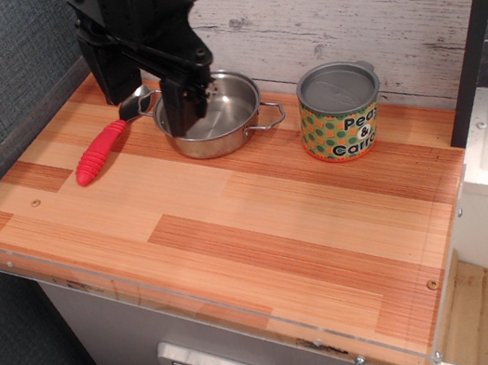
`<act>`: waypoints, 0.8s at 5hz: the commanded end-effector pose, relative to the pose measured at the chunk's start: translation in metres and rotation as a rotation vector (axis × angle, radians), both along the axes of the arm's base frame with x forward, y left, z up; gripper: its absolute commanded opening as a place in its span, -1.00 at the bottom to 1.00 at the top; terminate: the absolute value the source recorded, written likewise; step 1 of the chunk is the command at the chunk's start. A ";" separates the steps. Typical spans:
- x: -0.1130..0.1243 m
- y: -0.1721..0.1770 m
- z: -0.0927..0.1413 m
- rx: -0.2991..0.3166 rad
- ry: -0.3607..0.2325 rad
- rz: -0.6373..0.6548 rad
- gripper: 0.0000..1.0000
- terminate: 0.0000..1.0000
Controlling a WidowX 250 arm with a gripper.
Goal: Place the metal pot between the spoon and the can.
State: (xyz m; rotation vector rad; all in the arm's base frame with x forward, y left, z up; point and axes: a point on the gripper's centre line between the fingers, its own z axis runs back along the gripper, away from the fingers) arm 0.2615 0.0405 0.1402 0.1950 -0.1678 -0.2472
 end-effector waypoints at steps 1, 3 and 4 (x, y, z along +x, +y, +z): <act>-0.011 -0.027 0.019 -0.009 -0.043 -0.058 1.00 -1.00; -0.020 -0.041 0.023 -0.008 -0.050 -0.085 1.00 -1.00; -0.020 -0.041 0.023 -0.008 -0.050 -0.085 1.00 1.00</act>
